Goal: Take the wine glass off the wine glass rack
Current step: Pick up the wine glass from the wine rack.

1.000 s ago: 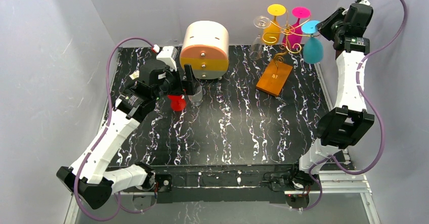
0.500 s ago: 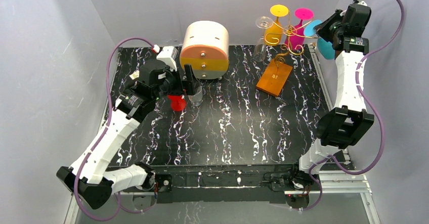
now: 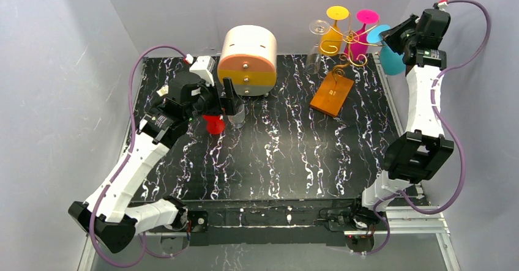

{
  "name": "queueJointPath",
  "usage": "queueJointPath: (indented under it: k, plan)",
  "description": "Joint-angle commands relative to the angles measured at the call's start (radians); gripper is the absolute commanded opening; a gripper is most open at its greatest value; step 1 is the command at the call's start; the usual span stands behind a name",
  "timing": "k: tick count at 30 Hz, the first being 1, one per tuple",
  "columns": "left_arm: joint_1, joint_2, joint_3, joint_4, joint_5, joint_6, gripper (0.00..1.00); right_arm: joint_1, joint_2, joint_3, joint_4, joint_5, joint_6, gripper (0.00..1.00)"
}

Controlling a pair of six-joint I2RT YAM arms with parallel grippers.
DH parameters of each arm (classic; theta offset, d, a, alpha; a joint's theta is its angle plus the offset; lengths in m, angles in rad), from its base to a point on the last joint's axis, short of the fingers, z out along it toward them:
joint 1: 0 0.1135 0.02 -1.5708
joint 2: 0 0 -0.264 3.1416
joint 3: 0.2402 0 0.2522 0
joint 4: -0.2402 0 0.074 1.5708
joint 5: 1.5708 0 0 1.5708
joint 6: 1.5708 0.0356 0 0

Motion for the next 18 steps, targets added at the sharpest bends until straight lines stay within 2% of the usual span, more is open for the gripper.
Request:
queueJointPath:
  k: [1, 18]
  plan:
    - [0.007, -0.029, 0.000, 0.005, 0.007, -0.005, 0.98, -0.010, -0.074, -0.041, 0.091, 0.017, 0.089, 0.01]
    - [0.007, -0.020, 0.013, 0.009, 0.018, -0.010, 0.98, -0.034, -0.179, -0.146, 0.129, 0.044, 0.145, 0.01]
